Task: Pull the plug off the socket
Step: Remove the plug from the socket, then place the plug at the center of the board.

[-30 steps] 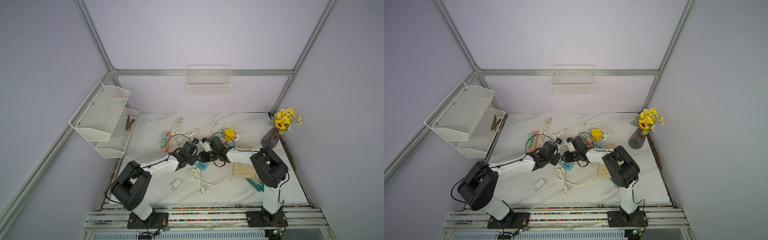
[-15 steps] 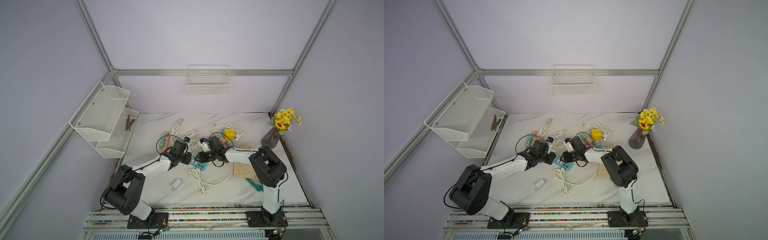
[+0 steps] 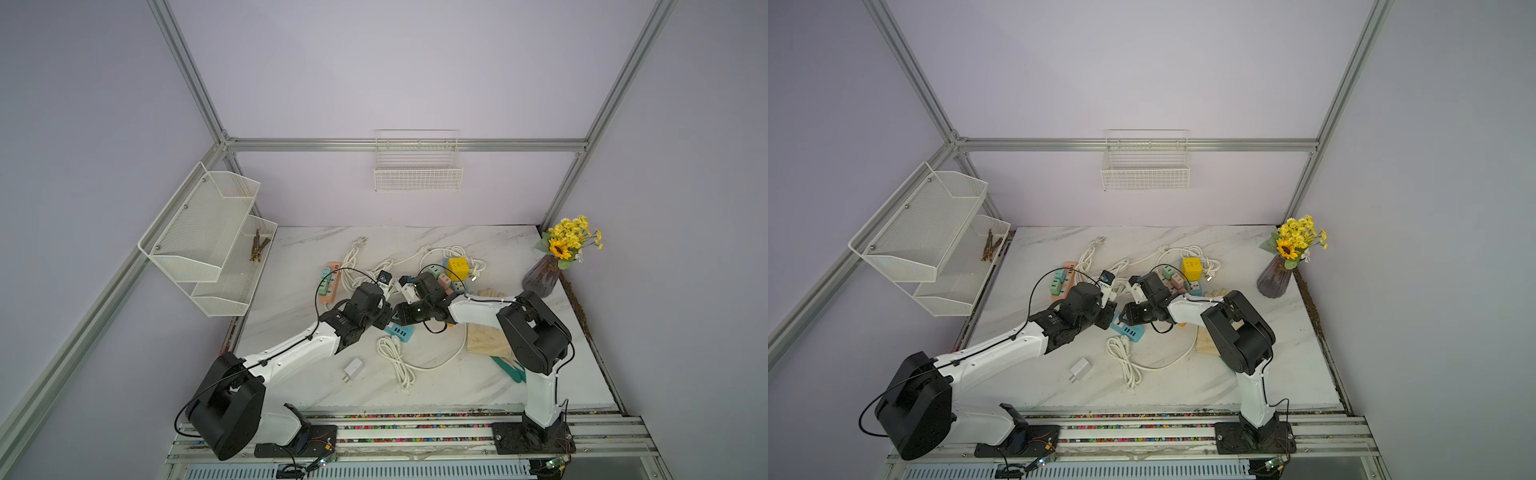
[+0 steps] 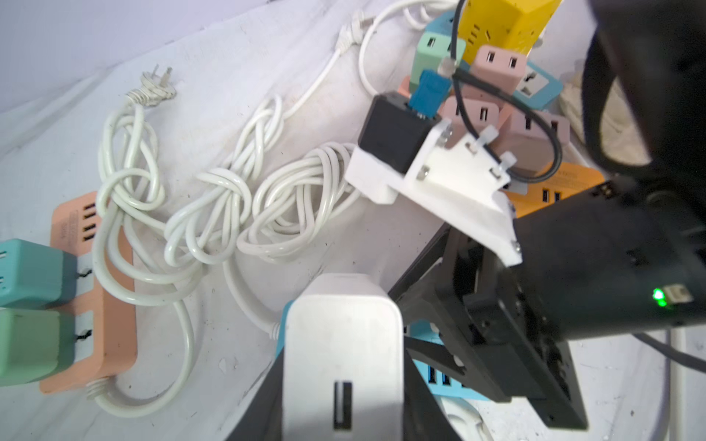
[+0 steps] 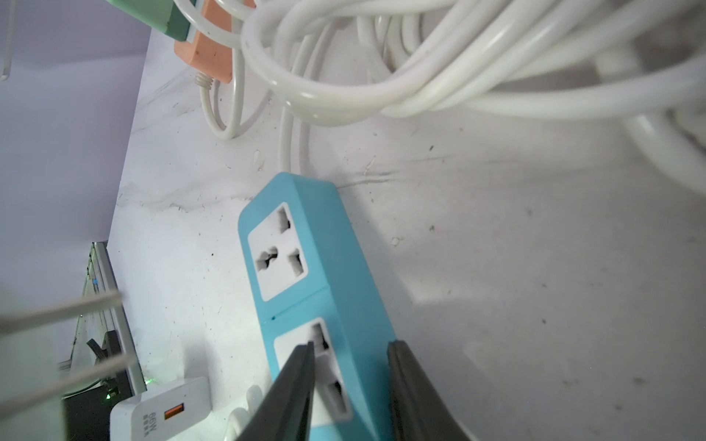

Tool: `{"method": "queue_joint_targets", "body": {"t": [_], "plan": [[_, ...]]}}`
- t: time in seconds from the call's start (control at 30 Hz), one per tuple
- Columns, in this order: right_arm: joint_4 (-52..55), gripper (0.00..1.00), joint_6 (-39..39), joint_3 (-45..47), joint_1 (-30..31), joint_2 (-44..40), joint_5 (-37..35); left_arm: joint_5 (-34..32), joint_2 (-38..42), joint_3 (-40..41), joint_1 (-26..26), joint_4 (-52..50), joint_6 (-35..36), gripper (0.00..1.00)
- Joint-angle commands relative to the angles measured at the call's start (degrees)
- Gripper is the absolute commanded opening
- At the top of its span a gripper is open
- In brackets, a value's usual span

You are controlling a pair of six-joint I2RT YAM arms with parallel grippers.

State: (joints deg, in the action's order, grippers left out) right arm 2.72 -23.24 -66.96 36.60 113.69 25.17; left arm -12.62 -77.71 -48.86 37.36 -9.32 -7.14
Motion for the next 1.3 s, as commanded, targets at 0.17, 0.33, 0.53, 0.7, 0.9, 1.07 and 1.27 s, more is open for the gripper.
{"method": "queue_joint_targets", "body": {"t": [0.17,0.33,0.53,0.7,0.9,1.07,1.27], "plan": [[6.5,0.36,1.2,1.5,0.4,2.9,-6.1,-2.0,2.7,0.6,-0.6,2.1,-4.6,0.31],[5.8,0.39,1.8,1.6,0.5,2.3,-5.1,-2.9,3.9,-0.4,-0.6,-0.7,-4.7,0.31],[3.8,0.46,4.4,3.1,0.8,-1.4,-2.6,-4.7,6.8,-1.2,-0.5,-5.6,-7.2,0.31],[0.5,0.57,6.4,6.8,1.0,-8.4,-1.6,-9.7,12.0,-1.2,2.3,-14.7,-11.6,0.31],[-7.0,0.59,6.7,12.7,1.4,-17.3,-0.5,-15.7,16.6,-0.1,7.5,-27.1,-20.1,0.31],[-16.4,0.59,4.9,19.9,1.3,-25.9,-3.2,-16.7,19.7,3.8,8.7,-32.1,-25.8,0.32],[-21.8,0.59,3.9,24.8,1.2,-31.9,-6.4,-18.2,22.4,8.4,8.6,-32.7,-31.4,0.35]]}}
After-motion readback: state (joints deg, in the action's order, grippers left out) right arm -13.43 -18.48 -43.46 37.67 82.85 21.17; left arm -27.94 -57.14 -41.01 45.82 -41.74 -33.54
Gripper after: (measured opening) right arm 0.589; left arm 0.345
